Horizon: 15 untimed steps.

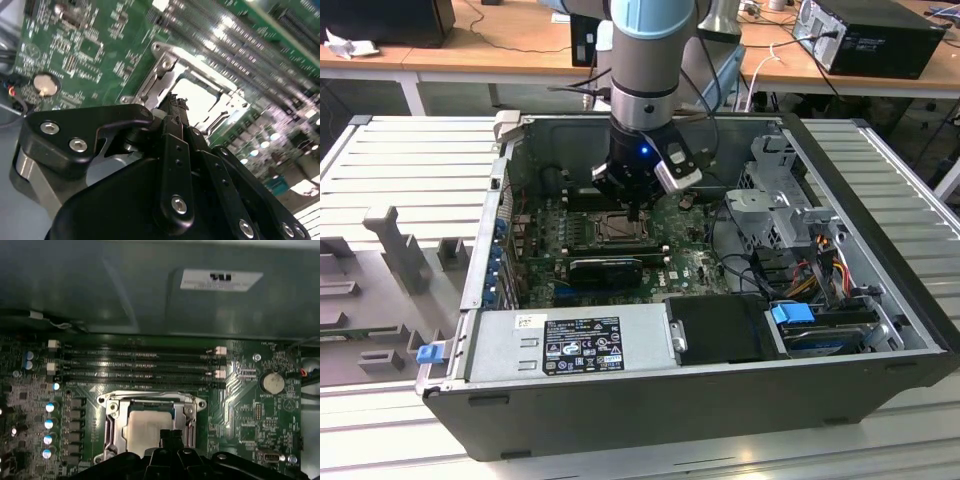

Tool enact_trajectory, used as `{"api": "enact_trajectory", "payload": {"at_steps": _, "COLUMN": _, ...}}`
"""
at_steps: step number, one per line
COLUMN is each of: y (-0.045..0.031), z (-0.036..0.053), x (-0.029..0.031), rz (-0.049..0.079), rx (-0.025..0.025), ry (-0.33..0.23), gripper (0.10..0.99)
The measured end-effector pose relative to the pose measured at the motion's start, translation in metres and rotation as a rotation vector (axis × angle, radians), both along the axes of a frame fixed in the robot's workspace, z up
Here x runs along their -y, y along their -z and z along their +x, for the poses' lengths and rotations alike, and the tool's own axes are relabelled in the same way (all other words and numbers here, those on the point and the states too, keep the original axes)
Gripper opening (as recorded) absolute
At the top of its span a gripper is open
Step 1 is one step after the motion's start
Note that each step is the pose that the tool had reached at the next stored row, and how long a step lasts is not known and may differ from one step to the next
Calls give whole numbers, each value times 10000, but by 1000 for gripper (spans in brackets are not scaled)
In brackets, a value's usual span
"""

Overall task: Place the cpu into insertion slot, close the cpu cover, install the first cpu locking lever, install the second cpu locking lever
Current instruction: 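Install the second cpu locking lever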

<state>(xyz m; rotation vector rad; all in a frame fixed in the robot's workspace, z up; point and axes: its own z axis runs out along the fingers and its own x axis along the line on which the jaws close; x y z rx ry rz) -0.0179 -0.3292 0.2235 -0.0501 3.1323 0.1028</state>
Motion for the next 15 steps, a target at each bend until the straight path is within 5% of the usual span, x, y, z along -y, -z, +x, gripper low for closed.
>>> {"api": "enact_trajectory", "payload": {"at_steps": 6, "y": -56, "z": 0, "x": 32, "rz": 2, "rx": 1, "ry": 1, "gripper": 106}}
{"api": "enact_trajectory", "payload": {"at_steps": 15, "y": -57, "z": -4, "x": 288, "rz": 9, "rx": -33, "ry": 0, "gripper": 106}}
